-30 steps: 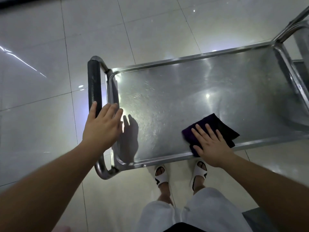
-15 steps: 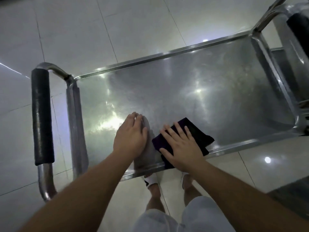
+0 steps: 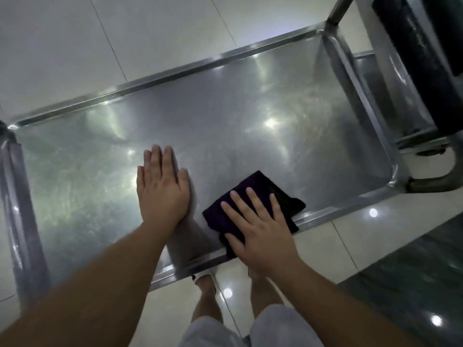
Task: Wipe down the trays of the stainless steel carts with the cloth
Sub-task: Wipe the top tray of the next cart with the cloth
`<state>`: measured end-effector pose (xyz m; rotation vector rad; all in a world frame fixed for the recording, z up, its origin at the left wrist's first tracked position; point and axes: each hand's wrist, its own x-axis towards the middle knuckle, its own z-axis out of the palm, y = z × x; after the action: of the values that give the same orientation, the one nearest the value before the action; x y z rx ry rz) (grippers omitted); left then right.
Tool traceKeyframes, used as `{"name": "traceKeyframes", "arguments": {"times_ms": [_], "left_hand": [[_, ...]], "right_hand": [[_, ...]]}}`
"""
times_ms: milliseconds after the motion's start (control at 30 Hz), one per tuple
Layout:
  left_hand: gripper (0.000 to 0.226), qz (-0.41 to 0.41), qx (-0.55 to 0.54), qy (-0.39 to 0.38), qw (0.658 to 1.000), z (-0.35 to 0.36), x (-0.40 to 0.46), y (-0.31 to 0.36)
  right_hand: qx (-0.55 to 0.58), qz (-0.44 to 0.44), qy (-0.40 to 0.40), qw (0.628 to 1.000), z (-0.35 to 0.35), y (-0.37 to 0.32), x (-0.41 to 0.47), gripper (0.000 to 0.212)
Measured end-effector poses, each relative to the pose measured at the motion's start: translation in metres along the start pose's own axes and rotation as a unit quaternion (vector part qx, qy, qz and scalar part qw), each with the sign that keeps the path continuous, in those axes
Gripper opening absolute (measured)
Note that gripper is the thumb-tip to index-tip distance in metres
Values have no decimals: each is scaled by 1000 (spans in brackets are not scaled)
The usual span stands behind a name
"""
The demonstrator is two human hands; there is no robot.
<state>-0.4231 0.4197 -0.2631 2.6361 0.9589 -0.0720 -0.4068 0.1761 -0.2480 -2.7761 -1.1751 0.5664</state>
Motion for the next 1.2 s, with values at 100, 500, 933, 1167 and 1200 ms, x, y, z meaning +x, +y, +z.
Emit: {"name": "traceKeyframes", "arguments": {"times_ms": [100,500,933,1167,1200], "left_hand": [[63,-3,10,14,1000,6,-2,1],[68,3,51,22,998,15,2,-3],[67,6,47,14,999,15,2,-5],[68,1,53,11,999,16,3,-4],[68,0,55,10,998,16,4,-4]], "right_hand": [[-30,42,-5,999,-16,77,-3,67],[49,383,95,917,-55,164,61,72],[-48,-26,64,996,-31,93,95,69],[4,334,103,937,-94,231,155,71],[14,355,114,928,-93,222,162,72]]}}
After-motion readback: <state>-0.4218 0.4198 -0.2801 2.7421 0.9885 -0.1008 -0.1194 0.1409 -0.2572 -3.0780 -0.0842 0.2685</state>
